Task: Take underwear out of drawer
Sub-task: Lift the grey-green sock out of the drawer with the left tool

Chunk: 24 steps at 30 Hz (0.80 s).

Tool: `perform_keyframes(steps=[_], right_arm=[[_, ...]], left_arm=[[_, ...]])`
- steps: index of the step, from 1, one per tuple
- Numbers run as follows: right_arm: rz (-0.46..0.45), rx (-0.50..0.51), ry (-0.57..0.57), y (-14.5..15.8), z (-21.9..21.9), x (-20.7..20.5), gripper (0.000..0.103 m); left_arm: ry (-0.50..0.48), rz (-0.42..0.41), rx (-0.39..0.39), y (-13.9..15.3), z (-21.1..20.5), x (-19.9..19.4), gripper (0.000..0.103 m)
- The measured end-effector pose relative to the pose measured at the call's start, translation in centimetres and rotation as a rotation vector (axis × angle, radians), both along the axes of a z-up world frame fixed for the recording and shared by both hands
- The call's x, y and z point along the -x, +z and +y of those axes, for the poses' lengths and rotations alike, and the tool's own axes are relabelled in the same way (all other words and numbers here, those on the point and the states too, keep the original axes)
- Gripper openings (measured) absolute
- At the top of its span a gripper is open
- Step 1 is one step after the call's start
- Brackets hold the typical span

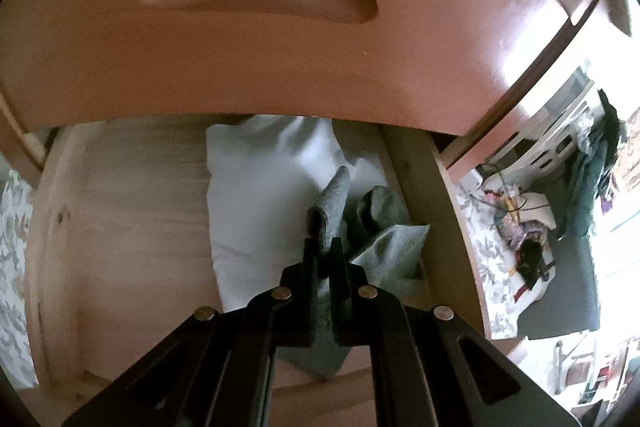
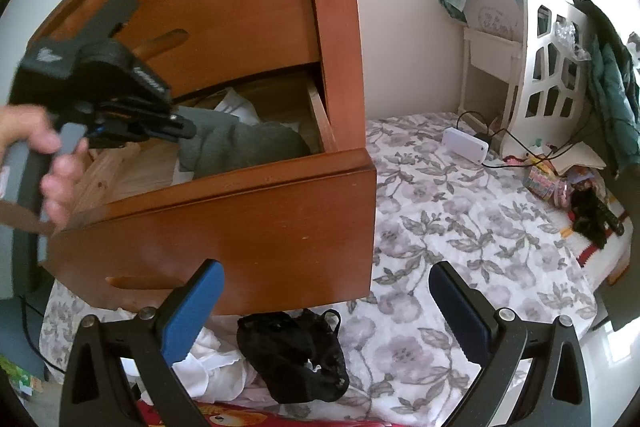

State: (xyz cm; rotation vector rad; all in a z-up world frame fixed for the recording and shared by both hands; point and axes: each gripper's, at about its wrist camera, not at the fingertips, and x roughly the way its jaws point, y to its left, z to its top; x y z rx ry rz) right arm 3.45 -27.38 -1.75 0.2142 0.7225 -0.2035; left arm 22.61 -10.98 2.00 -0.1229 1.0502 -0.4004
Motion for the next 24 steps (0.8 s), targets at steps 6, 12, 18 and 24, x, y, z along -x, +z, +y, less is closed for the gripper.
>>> perform_keyframes(steps=[6,12,18,24], right_arm=[[0.0,0.021,-0.008,0.1,0.3,0.0,0.103],[-0.005,0.046,-0.016,0.3,0.6,0.2,0.103],[-0.006,0.071,-0.024,0.4,0.8,0.3,0.103],[-0.006,0.091,-0.025,0.5,1.1,0.3,0.103]], left_arm=[[0.03,-0.038,0.052,0.3,2.5,1.5,0.004],[0.092,-0.077,0.146,0.8,5.2,3.8,0.004],[0.152,-0.132,0.27,1.6,7.6,6.6,0.004],[0.189,-0.151,0.338,1.6,9.4,8.4,0.004]])
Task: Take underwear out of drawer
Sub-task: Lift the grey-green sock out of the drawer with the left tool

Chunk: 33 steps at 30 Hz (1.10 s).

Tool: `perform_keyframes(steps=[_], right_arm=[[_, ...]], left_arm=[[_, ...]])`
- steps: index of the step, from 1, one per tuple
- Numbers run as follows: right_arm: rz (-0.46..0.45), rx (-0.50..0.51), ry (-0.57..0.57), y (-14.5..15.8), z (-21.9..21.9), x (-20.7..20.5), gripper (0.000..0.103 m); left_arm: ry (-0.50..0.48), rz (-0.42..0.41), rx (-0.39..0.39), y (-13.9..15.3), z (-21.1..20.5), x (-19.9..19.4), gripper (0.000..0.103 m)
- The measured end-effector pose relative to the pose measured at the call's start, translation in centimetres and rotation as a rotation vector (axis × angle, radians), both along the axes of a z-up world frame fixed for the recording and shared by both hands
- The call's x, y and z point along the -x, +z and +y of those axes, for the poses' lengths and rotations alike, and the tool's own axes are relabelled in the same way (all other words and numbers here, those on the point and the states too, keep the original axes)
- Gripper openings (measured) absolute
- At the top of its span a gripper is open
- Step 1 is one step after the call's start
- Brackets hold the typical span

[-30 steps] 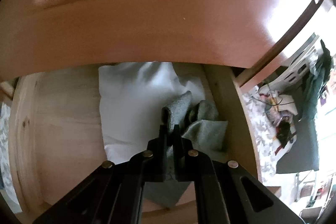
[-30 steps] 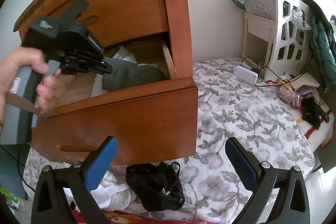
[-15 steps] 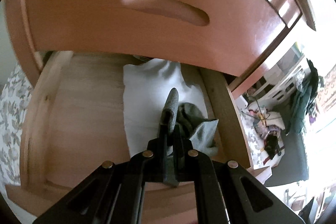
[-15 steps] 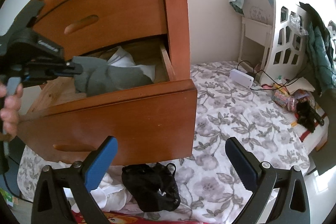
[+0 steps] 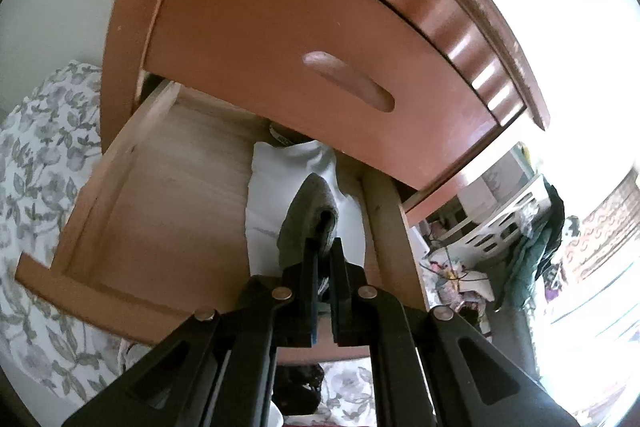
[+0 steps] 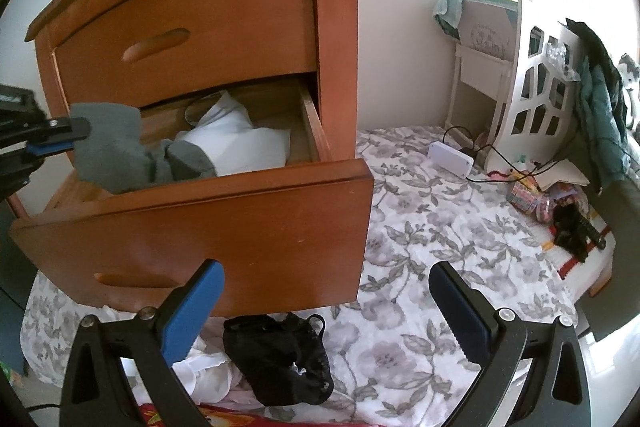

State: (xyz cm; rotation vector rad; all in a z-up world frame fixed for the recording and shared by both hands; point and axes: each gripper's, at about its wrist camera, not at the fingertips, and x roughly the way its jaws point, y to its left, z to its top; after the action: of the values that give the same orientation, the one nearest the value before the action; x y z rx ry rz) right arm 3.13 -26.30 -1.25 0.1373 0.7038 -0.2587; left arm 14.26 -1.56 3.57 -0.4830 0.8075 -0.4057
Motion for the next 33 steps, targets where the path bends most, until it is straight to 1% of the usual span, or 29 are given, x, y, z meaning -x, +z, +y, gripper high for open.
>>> perform_keyframes(steps=[5,10,15,19,21,26,33], right_arm=[[0.0,0.014,0.0,0.1,0.2,0.0,0.103],[-0.004,0.03,0.002,0.2,0.4,0.1,0.103],[-0.016,0.052,0.002,0.4,0.8,0.3,0.103],[-0.017,0.069,0.001,0.5,1.0,0.3,0.103],[-0.019,0.077,0.001,0.6,1.1,0.3,0.103],[-0.03,0.084,0.002,0.8,1.2,0.5,0.103],[-0.046,0.075,-0.004,1.1,1.1,0.8,0.103]], left_arm=[[0.017,-0.012,0.026,0.1,0.9,1.0,0.004],[0.013,-0.03,0.046,0.6,1.4,1.7,0.004],[0.009,-0.039,0.035,1.6,1.7,1.6,0.004],[0.007,-0.033,0.03,2.3,1.9,0.5,0.004],[0.009,-0.035,0.011,2.8,1.8,0.1,0.004],[-0.002,-0.084,-0.02,5.6,1.5,0.1,0.004],[-0.006,-0.175,-0.009,9.9,1.9,1.8,0.004]])
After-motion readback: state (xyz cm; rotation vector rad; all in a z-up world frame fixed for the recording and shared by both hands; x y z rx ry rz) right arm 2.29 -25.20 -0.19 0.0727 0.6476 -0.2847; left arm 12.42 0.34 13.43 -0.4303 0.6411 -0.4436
